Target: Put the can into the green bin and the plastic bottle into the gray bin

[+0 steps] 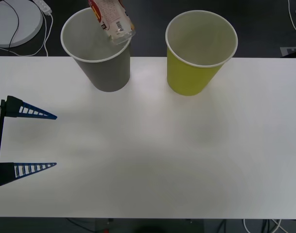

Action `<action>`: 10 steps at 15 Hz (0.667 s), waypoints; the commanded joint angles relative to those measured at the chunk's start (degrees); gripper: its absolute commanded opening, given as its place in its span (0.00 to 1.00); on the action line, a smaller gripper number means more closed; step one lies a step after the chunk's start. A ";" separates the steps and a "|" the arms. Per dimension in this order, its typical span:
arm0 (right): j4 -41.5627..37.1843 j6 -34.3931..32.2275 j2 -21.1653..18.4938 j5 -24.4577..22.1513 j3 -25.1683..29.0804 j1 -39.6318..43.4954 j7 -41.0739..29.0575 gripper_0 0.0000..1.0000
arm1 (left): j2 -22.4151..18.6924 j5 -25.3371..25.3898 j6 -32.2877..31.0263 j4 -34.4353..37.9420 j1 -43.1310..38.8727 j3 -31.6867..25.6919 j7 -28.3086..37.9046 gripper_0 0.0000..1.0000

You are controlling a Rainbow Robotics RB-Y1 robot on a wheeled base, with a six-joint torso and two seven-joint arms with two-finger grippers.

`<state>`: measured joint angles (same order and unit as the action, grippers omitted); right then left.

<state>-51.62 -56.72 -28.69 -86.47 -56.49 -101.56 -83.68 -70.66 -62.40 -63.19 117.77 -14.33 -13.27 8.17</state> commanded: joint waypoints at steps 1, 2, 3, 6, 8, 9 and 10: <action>2.67 1.26 2.33 -0.19 -0.99 -1.10 0.01 0.00 | 0.00 0.00 0.00 0.00 0.00 0.00 0.00 1.00; 3.55 1.53 3.03 -0.28 -1.43 -1.45 0.01 0.00 | 0.00 0.00 0.00 0.00 0.00 0.00 0.00 1.00; 4.51 1.97 3.73 -0.28 -2.04 -2.07 0.01 0.00 | 0.00 0.00 0.00 0.00 0.00 0.00 0.00 1.00; 6.53 2.58 5.23 -0.28 -2.92 -3.03 0.01 0.00 | 0.00 0.00 0.00 0.00 0.00 0.00 0.00 1.00; 7.77 3.55 6.19 -0.37 -4.15 -3.65 0.01 0.00 | 0.00 0.00 0.00 0.00 0.00 0.00 0.00 1.00; 8.56 4.16 6.81 -0.37 -4.59 -4.00 0.01 0.00 | 0.00 0.00 0.00 0.00 0.00 0.00 0.00 1.00; 9.44 4.34 7.34 -0.19 -5.03 -4.35 0.01 0.00 | 0.00 0.00 0.00 0.00 0.00 0.00 0.00 1.00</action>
<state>-42.80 -52.57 -21.75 -86.80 -61.20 -105.65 -83.68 -70.66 -62.40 -63.19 117.77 -14.33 -13.27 8.17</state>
